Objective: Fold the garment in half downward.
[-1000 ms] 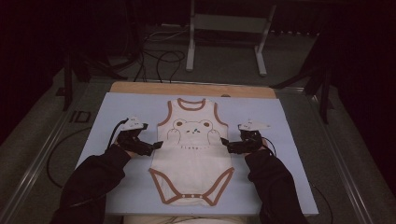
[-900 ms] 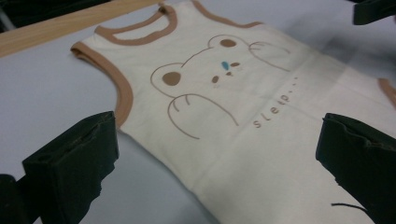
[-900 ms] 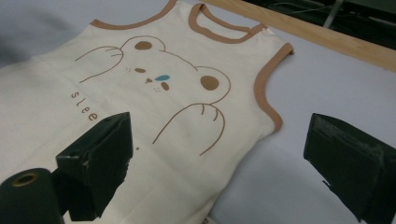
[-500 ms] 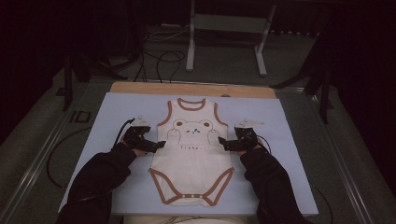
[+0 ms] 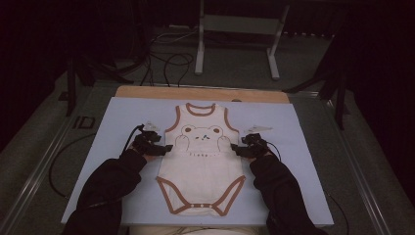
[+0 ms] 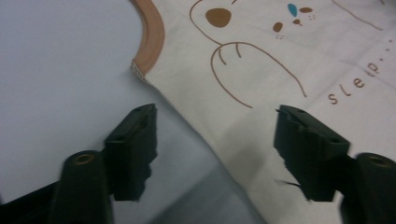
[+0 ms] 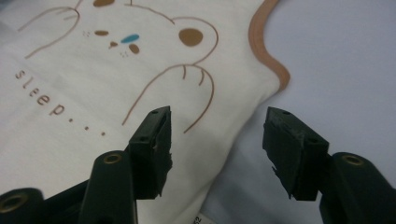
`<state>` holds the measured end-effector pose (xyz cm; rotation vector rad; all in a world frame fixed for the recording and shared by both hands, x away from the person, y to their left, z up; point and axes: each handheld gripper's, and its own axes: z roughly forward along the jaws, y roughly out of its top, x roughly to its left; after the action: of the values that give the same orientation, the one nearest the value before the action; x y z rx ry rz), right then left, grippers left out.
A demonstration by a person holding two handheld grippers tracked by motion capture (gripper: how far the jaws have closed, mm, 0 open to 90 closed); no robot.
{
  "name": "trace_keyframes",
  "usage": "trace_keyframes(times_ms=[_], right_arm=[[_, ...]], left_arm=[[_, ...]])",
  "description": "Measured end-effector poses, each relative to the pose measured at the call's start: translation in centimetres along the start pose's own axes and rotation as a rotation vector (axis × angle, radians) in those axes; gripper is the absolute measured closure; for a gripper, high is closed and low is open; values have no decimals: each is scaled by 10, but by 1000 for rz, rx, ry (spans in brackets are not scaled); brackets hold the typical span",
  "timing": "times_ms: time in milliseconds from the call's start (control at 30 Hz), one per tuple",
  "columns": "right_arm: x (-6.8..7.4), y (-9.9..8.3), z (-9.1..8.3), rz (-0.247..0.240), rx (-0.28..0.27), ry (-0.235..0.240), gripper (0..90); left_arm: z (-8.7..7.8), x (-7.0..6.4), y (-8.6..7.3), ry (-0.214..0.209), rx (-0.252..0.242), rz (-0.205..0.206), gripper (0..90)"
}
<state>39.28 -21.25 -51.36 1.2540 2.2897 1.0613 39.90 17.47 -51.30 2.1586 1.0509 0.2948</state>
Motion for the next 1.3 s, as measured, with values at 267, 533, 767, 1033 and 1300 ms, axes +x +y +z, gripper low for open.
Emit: trace_keyframes(times_ms=[267,533,767,1033,1300], right_arm=[[-1,-5,7,-9,40,0,587],[3,-4,9,-33,55,-16,686],[7,-2,10,-47,67,-16,804],[11,2,12,-64,76,-14,897],[11,7,2,-56,29,-10,900]], left_arm=[[8,-3,-3,31,6,-4,470],[12,-6,-2,42,-8,-24,632],[12,-7,1,59,8,-34,758],[14,-11,6,39,35,-20,894],[7,-7,7,15,14,-50,900]])
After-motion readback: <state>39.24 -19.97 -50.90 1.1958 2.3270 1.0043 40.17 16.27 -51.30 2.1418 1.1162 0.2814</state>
